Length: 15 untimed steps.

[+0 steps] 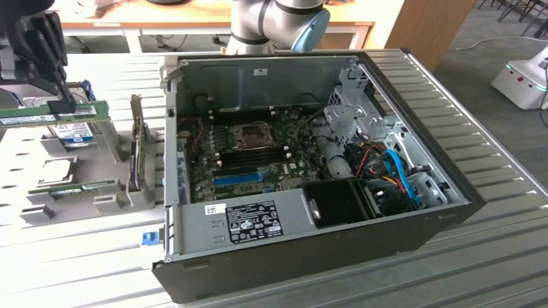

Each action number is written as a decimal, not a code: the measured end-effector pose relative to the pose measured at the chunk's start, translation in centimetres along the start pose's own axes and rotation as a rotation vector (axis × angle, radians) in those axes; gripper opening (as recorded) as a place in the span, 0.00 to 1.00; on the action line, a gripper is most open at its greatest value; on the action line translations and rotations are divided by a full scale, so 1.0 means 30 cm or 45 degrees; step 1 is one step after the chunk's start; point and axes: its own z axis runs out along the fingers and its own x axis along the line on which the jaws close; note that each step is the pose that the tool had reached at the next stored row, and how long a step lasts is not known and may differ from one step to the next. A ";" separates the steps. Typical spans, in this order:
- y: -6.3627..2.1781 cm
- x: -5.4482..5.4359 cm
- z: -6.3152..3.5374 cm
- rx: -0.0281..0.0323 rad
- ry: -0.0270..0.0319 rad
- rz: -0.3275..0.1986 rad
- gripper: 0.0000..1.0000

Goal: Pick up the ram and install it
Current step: 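Pick up the ram and move it above insertion slot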

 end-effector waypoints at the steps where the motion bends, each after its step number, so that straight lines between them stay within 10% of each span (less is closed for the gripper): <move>1: -0.008 0.000 0.000 0.0000 0.0000 0.000 0.12; 15: -0.123 0.002 -0.005 0.0000 -0.0001 0.000 0.12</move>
